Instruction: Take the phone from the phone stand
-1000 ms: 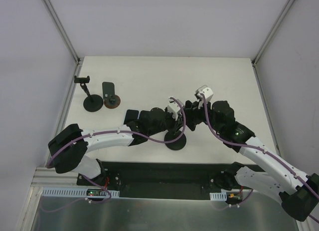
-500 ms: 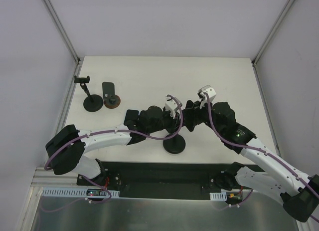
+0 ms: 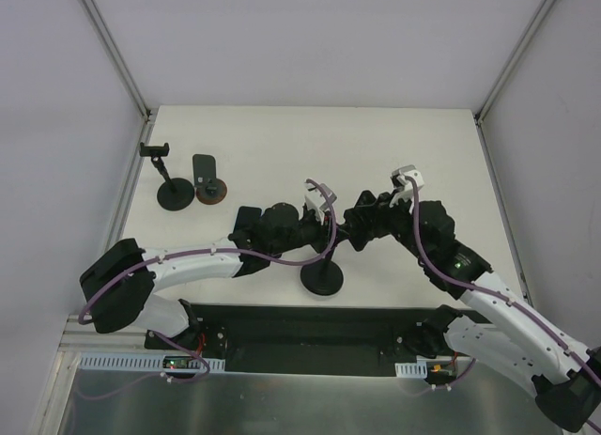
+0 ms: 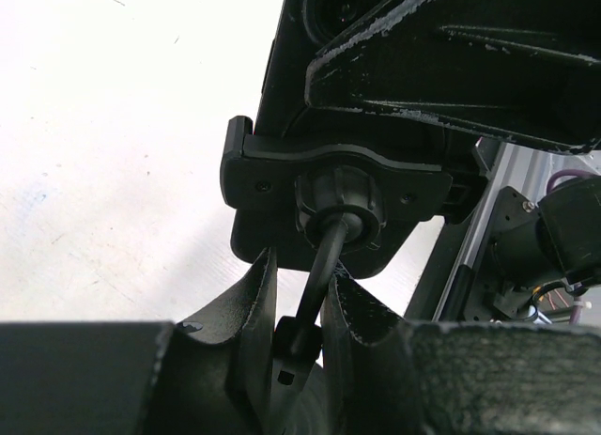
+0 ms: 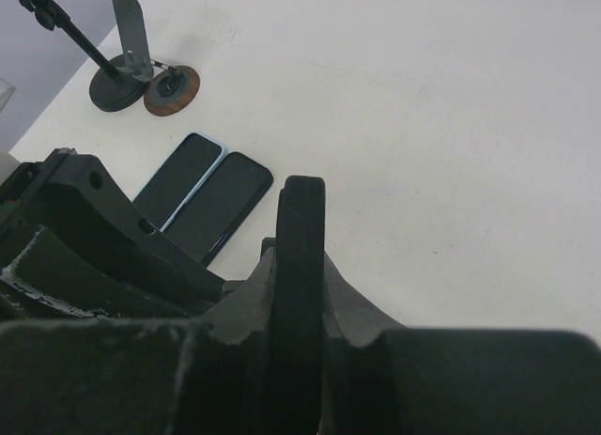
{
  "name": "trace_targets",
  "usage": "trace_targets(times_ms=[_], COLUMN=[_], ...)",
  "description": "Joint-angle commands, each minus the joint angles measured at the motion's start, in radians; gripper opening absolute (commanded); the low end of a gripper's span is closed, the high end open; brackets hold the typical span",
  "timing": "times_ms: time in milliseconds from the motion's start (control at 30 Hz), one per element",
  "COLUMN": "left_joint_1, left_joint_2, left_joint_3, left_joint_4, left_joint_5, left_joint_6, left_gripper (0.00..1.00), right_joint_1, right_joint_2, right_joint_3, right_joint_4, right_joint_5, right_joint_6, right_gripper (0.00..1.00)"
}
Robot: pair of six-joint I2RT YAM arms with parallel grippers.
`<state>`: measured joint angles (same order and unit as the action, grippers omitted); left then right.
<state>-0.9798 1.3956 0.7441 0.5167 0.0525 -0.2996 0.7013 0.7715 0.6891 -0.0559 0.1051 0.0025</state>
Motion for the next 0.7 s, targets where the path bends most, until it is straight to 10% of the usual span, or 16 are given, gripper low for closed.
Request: trace_targets(times_ms=[0, 367, 500, 667], left_joint_1=[0.155, 0.107, 0.072, 0.067], left_joint_2=[-0.035, -0.087, -0.107, -0.096], left_joint_3=[-0.077, -0.15, -0.163, -0.149], left_joint_4=[-0.193, 0.024, 0.135, 0.167], left_joint_5=[-0.299, -0.162, -0.097, -0.065], left_joint_6=[-0.049, 0.086, 0.184, 0.218], left_gripper=[0.0, 0.01, 0.41, 0.24], right_joint_1=[-0.063, -0.065, -0.056, -0.046], right_joint_2=[-0.139, -0.032, 0.012, 0.037], right_joint_3=[-0.002, 0.036, 0.053, 0.079], right_joint_4=[0.037, 0.085, 0.103, 0.099], right_joint_5=[0.208, -0.037, -0.096, -0.136], right_joint_6=[-0.05, -0.072, -0.079, -0.108], right_gripper=[0.01, 0.01, 0.01, 0.01])
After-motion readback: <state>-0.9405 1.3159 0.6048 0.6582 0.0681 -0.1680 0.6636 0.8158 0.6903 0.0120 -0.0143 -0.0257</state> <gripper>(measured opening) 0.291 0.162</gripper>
